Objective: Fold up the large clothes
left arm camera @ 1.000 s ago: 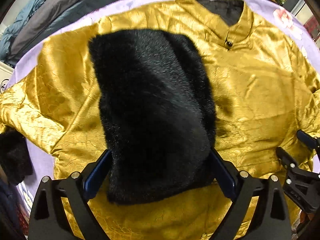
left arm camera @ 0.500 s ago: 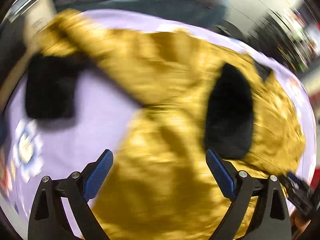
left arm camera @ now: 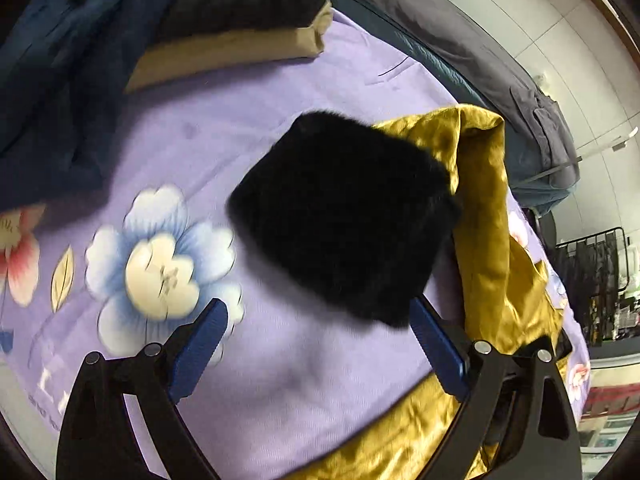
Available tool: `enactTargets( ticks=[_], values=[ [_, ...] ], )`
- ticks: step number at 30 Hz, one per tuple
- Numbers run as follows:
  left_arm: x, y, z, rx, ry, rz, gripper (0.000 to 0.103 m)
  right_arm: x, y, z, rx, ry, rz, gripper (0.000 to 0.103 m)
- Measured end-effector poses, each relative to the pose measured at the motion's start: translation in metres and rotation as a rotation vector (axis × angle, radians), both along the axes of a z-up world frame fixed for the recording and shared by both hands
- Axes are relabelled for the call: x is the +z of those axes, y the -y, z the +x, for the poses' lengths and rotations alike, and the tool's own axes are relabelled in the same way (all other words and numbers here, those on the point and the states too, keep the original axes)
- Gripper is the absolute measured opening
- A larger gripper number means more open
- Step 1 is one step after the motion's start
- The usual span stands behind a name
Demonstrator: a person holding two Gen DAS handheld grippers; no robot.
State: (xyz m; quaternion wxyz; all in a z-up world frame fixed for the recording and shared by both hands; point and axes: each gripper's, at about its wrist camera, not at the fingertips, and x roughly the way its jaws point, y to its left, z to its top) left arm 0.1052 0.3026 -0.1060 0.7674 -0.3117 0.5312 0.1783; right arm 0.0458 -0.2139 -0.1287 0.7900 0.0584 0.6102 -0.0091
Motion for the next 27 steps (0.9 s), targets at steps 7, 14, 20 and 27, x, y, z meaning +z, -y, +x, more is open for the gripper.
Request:
enactTargets(
  ticks=[7, 14, 20, 27],
  values=[
    [-0.016, 0.02, 0.05, -0.164, -0.083, 0.151, 0.091, 0.003, -0.006, -0.004, 0.008, -0.015, -0.027, 0.07],
    [-0.036, 0.02, 0.07, -0.306, -0.15, 0.332, 0.036, 0.008, 0.0, -0.016, -0.009, -0.018, -0.072, 0.07],
    [0.028, -0.001, 0.066, -0.27, -0.039, 0.608, 0.023, 0.009, 0.003, -0.024, -0.019, 0.002, -0.074, 0.07],
    [0.137, 0.036, 0.071, -0.335, 0.25, 0.877, 0.022, 0.01, -0.004, -0.018, 0.002, 0.025, -0.037, 0.07]
  ],
)
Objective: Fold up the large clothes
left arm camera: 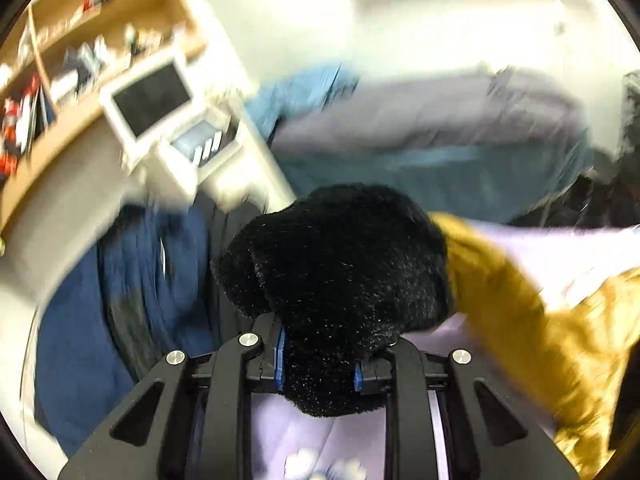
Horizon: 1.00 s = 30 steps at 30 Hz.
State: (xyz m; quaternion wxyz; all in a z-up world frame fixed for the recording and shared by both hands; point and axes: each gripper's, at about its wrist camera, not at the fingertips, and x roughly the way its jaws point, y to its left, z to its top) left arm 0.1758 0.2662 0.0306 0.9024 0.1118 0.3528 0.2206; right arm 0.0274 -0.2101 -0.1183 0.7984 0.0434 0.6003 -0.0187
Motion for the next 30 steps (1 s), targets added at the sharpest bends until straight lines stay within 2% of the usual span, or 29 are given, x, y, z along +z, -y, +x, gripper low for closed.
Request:
enactTargets(
  ticks=[2, 4, 7, 10, 12, 14, 17, 18, 20, 22, 23, 24, 25, 26, 27, 30],
  values=[
    [0.03, 0.039, 0.003, -0.128, 0.074, 0.009, 0.022, 0.002, -0.001, 0.003, 0.002, 0.01, 0.011, 0.07],
    [0.045, 0.078, 0.007, -0.232, 0.118, -0.004, 0.022, 0.003, 0.0, 0.005, -0.001, 0.015, 0.018, 0.07],
    [0.062, 0.156, 0.003, -0.442, 0.166, 0.001, 0.022, 0.008, 0.005, 0.008, -0.016, 0.037, 0.028, 0.07],
    [0.057, 0.237, -0.002, -0.637, 0.148, -0.004, 0.022, 0.012, 0.016, 0.008, -0.054, 0.056, 0.041, 0.07],
    [0.04, 0.286, -0.01, -0.74, 0.103, 0.003, 0.022, 0.013, 0.026, 0.006, -0.085, 0.063, 0.05, 0.07],
    [0.012, 0.334, -0.02, -0.833, 0.022, -0.011, 0.024, 0.013, 0.037, 0.002, -0.117, 0.063, 0.057, 0.07],
    [-0.027, 0.38, -0.031, -0.886, -0.112, -0.025, 0.026, 0.011, 0.053, -0.006, -0.167, 0.062, 0.063, 0.07],
    [-0.039, 0.385, -0.03, -0.892, -0.149, -0.03, 0.031, 0.01, 0.058, -0.009, -0.185, 0.059, 0.066, 0.07],
    [-0.07, 0.395, -0.033, -0.891, -0.247, -0.027, 0.033, 0.007, 0.065, -0.014, -0.205, 0.053, 0.066, 0.07],
    [-0.09, 0.4, -0.038, -0.885, -0.313, -0.011, 0.042, 0.004, 0.071, -0.016, -0.218, 0.043, 0.069, 0.07],
    [-0.095, 0.404, -0.042, -0.885, -0.331, -0.006, 0.052, 0.002, 0.073, -0.017, -0.226, 0.036, 0.073, 0.07],
    [-0.096, 0.406, -0.049, -0.887, -0.33, -0.008, 0.065, 0.0, 0.075, -0.018, -0.234, 0.032, 0.078, 0.07],
    [-0.091, 0.41, -0.059, -0.898, -0.315, -0.021, 0.072, -0.001, 0.078, -0.018, -0.24, 0.029, 0.082, 0.07],
    [-0.087, 0.412, -0.063, -0.91, -0.296, -0.037, 0.089, -0.003, 0.08, -0.018, -0.25, 0.026, 0.09, 0.07],
    [-0.08, 0.408, -0.069, -0.919, -0.276, -0.047, 0.098, -0.004, 0.082, -0.018, -0.257, 0.024, 0.098, 0.07],
    [-0.056, 0.41, -0.076, -0.948, -0.203, -0.07, 0.097, -0.007, 0.087, -0.015, -0.283, 0.016, 0.117, 0.07]
  ],
)
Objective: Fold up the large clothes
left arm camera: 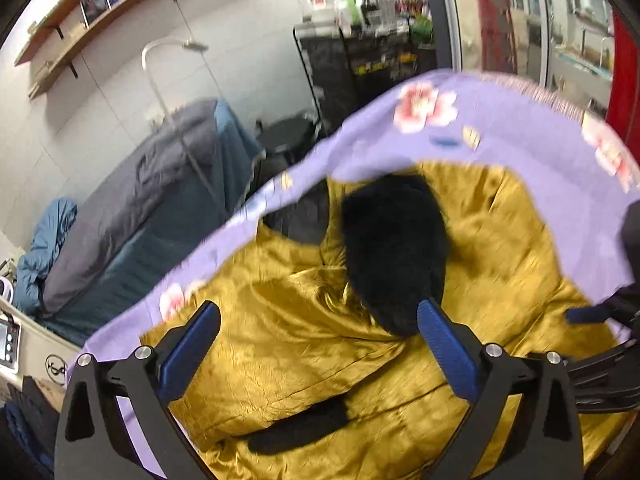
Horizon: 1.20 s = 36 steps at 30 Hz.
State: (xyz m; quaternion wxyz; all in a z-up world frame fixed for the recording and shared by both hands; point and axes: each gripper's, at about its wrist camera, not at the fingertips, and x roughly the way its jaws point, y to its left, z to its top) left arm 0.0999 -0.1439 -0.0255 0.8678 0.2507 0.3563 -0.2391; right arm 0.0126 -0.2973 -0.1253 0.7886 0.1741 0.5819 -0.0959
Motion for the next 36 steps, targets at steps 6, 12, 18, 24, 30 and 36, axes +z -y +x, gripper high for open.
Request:
enactTargets(
  ticks=[6, 12, 18, 24, 30, 36],
  values=[
    [0.015, -0.009, 0.003, 0.035, -0.017, -0.045, 0.097, 0.002, 0.012, 0.006, -0.04, 0.016, 0.028, 0.07],
    [-0.018, -0.063, -0.006, 0.163, -0.139, -0.036, 0.097, 0.007, 0.02, 0.011, -0.022, 0.042, 0.021, 0.07],
    [-0.057, -0.144, -0.03, 0.344, -0.247, 0.006, 0.097, 0.02, 0.022, 0.038, 0.058, 0.106, 0.018, 0.07],
    [-0.071, -0.195, -0.046, 0.488, -0.306, -0.004, 0.097, 0.043, 0.027, 0.081, 0.091, 0.223, 0.011, 0.07],
    [-0.073, -0.209, -0.049, 0.533, -0.325, -0.015, 0.097, 0.058, 0.0, 0.116, 0.225, 0.262, -0.042, 0.056],
    [-0.066, -0.206, -0.036, 0.567, -0.342, -0.083, 0.097, 0.045, -0.026, 0.113, 0.347, 0.212, -0.107, 0.013]
  ],
)
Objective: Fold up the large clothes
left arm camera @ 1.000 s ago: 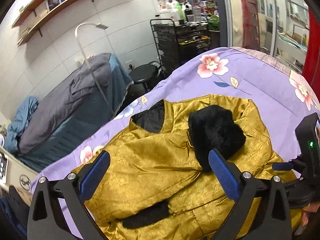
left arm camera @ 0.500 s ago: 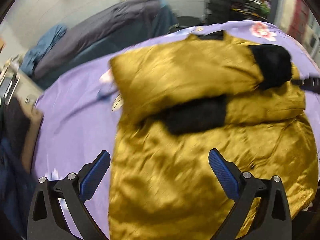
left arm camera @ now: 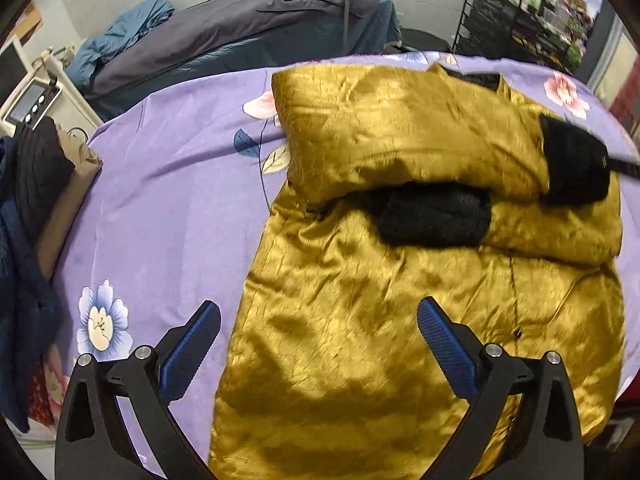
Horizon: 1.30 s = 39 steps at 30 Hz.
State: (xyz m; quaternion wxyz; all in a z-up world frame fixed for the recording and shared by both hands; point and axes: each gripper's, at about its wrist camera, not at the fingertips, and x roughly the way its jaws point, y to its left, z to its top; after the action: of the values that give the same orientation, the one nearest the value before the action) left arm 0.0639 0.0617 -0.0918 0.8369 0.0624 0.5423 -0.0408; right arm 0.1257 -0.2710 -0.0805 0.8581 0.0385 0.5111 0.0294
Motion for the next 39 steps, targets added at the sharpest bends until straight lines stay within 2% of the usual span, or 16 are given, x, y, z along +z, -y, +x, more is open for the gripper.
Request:
enactTargets(
  ticks=[4, 9, 11, 13, 14, 15, 20, 23, 27, 30, 34, 39],
  values=[
    [0.007, 0.006, 0.012, 0.01, 0.024, -0.018, 0.097, 0.001, 0.0, -0.024, -0.006, 0.018, 0.016, 0.011],
    [0.011, 0.019, 0.026, -0.018, 0.033, -0.015, 0.097, -0.03, 0.022, -0.045, -0.111, -0.072, 0.068, 0.011],
    [0.009, 0.027, 0.032, -0.039, 0.031, -0.007, 0.097, -0.041, 0.032, -0.047, -0.153, -0.112, 0.114, 0.015],
    [0.009, 0.035, 0.037, -0.061, 0.032, 0.0, 0.097, -0.041, 0.037, -0.049, -0.183, -0.137, 0.164, 0.035],
    [0.009, 0.039, 0.04, -0.071, 0.037, 0.008, 0.097, -0.037, 0.037, -0.051, -0.197, -0.134, 0.156, 0.055],
    [0.01, 0.043, 0.043, -0.081, 0.044, 0.013, 0.097, -0.029, 0.036, -0.053, -0.206, -0.107, 0.143, 0.061],
    [0.018, 0.07, 0.074, -0.143, 0.084, 0.038, 0.097, 0.018, 0.019, -0.058, -0.164, 0.083, 0.011, 0.061],
    [0.014, 0.089, 0.096, -0.189, 0.066, 0.046, 0.097, 0.026, 0.004, -0.044, -0.085, 0.113, -0.015, 0.061],
    [-0.007, 0.104, 0.117, -0.24, 0.019, 0.079, 0.097, 0.008, -0.019, -0.015, 0.029, 0.048, -0.029, 0.062],
    [-0.037, 0.104, 0.134, -0.244, -0.055, 0.109, 0.098, -0.019, -0.026, 0.002, 0.047, -0.042, -0.056, 0.062],
    [-0.06, 0.097, 0.151, -0.246, -0.123, 0.097, 0.098, -0.05, -0.029, 0.025, 0.059, -0.144, -0.094, 0.062],
    [-0.078, 0.096, 0.174, -0.21, -0.216, 0.067, 0.098, -0.067, -0.032, 0.043, 0.087, -0.18, -0.151, 0.066]
  ],
)
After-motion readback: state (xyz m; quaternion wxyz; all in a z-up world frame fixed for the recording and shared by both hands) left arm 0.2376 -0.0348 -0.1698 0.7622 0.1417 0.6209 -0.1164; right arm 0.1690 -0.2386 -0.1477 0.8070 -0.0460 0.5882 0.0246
